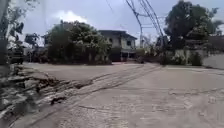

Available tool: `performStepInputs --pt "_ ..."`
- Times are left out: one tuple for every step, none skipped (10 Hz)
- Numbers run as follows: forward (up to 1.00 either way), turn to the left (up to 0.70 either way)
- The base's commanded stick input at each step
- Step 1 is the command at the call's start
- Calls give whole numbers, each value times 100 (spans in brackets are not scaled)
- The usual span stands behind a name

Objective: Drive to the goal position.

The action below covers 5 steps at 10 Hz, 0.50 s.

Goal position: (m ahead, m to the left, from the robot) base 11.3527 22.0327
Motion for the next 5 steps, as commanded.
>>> performStepInputs --pt "100 0" --pt "100 0" --pt "100 0" --pt "100 0" --pt "100 0"
